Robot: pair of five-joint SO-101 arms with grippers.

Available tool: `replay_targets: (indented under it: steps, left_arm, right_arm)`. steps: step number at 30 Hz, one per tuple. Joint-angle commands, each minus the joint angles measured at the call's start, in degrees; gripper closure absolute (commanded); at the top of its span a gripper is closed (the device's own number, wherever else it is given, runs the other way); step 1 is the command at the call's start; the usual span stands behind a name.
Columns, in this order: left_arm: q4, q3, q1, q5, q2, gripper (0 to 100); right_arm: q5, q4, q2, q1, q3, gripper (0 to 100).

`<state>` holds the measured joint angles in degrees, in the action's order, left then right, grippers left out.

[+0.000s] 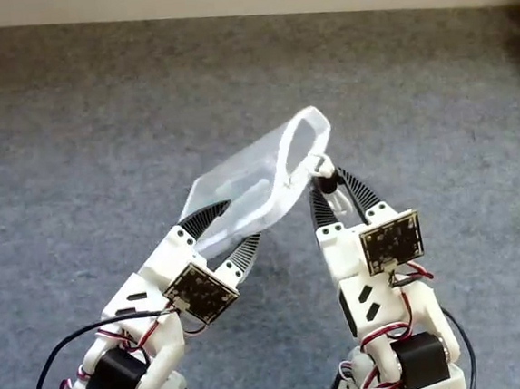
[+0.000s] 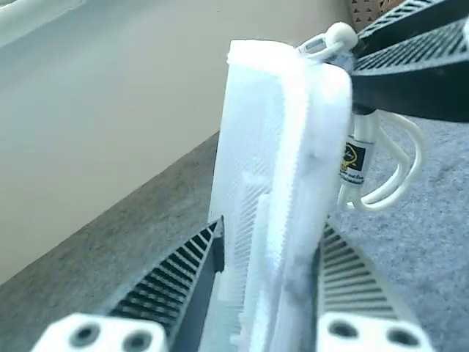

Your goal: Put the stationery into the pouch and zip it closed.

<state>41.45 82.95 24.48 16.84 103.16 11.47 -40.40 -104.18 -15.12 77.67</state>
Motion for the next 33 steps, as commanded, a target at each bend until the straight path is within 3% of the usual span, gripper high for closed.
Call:
replay_targets:
  steps: [1, 20, 30, 33]
  left_arm:
    - [-0.1, -1.2, -0.7, -1.2, 1.3, 79]
    - [-0.2, -5.0, 5.4, -2.3, 1.3, 79]
    - [-0.2, -5.9, 5.4, -4.2, 1.3, 86]
    - [-0.2, -5.9, 5.4, -4.2, 1.3, 94]
  right_arm:
    - [0.0, -1.8, -0.9, -0.8, -0.7, 99.5]
    - [4.0, -2.0, -1.0, -5.5, -0.2, 99.5]
    - [4.0, -2.0, -1.0, -5.5, -0.2, 99.5]
    - [4.0, -2.0, -1.0, -6.5, -0.2, 99.5]
